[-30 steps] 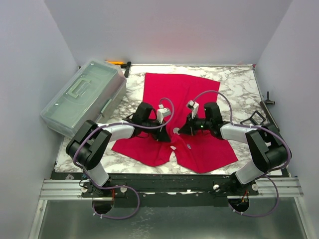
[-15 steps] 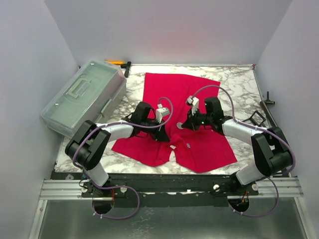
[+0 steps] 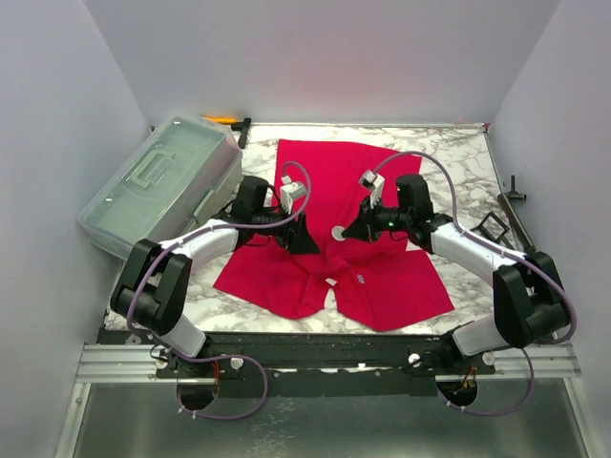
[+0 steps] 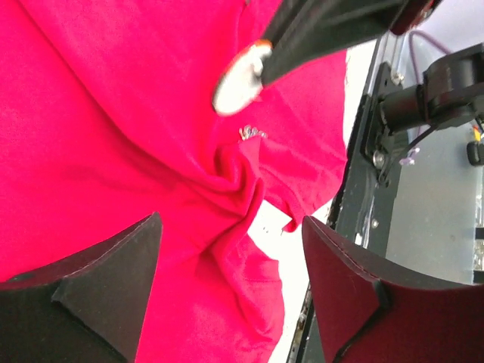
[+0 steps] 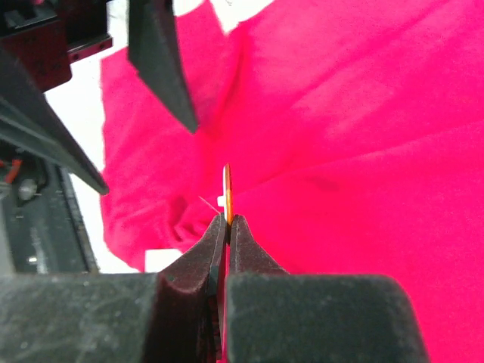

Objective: Remove the brooch from the garment

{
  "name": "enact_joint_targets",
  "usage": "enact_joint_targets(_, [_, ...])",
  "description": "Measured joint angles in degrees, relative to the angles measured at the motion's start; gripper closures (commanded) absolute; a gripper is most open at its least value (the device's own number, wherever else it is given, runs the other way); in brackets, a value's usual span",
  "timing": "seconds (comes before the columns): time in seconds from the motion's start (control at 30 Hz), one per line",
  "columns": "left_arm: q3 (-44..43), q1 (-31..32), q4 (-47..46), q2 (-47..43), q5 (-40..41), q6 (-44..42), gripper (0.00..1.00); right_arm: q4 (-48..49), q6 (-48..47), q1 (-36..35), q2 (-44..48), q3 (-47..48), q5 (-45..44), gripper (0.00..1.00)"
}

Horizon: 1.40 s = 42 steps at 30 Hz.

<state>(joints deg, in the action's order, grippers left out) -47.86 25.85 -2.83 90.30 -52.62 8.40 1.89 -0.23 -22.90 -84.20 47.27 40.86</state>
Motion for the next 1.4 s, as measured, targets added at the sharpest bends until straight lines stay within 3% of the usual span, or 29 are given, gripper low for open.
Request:
enact_joint_targets(0.2, [-5.77, -1.40, 4.63, -1.55, -3.54, -0.57, 0.28, 2.84, 7.41, 0.42, 2.25, -0.70, 8.94, 0.99])
enact_joint_targets(0.37, [-6.43, -1.40, 4.83, -2.80, -8.41, 1.53, 0.52, 6.93, 13.90, 0.50, 2.45, -2.19, 17.07, 0.99])
enact_joint_targets(0.53, [-6.45, -1.05, 4.63, -2.80, -11.37, 3.21, 0.62, 10.58, 18.99, 0.50, 2.45, -3.28, 21.73, 0.99])
enact_joint_targets(1.13, [-6.32, 0.94, 0.59, -2.78, -13.60, 7.89, 0.63, 15.15, 23.71, 0.50, 2.36, -5.16, 26.62, 0.99])
enact_joint_targets(1.4, [-5.75, 1.68, 0.28, -2.71, -13.57, 7.93, 0.74, 15.15, 23.67, 0.50, 2.36, -5.16, 26.62, 0.99])
